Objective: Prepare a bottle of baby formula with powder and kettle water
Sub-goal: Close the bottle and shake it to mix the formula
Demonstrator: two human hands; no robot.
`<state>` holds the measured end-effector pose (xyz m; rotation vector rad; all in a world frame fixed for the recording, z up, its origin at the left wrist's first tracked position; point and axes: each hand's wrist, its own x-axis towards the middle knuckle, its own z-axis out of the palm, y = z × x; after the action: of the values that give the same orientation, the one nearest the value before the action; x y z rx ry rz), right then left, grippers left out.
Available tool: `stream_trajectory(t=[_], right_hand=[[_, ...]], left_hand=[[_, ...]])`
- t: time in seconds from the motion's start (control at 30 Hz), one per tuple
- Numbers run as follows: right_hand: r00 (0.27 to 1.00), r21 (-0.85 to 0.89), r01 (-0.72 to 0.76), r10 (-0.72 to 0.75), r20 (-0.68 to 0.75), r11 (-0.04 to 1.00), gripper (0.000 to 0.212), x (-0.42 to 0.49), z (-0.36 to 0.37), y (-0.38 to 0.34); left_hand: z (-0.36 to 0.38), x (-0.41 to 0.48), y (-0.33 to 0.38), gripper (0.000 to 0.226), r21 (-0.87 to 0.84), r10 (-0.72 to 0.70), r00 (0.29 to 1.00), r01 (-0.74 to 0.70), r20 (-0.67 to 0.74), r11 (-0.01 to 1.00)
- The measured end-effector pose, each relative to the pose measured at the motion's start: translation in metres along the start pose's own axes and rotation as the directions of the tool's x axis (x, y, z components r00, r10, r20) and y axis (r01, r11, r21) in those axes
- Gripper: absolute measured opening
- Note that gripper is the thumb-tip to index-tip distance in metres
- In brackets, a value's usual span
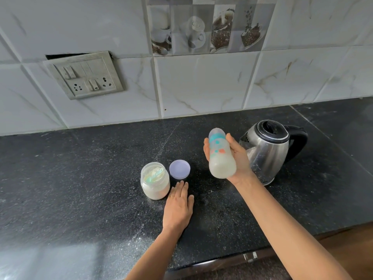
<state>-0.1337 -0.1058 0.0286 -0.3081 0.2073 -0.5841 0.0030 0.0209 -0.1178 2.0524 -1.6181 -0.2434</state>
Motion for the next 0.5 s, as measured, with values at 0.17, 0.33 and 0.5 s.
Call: stream_trajectory(t=[0.17,0.33,0.5], right_hand=[[1.0,-0.09,0.014,-0.015,-0.009,0.996,0.068,0.001,0.007,-0.003],[0.997,-0.144,-0.065,0.069,0.018,0.987,0.06,-0.003,0.009,-0.006],[0.999,-0.078,-0.035,0.037,0.024,0.996,0.074,-0.002,0.007,-0.001]], left_hand=[[0.0,0.001,-0.001,0.048,-0.002,0.001,1.0,-0.001,-0.005,1.0],[0.0,0.001,-0.001,0.049,0.005,0.002,1.0,-0.002,-0.001,1.0],[0.0,0.0,0.0,0.049,0.002,0.004,1.0,-0.004,0.001,1.0]])
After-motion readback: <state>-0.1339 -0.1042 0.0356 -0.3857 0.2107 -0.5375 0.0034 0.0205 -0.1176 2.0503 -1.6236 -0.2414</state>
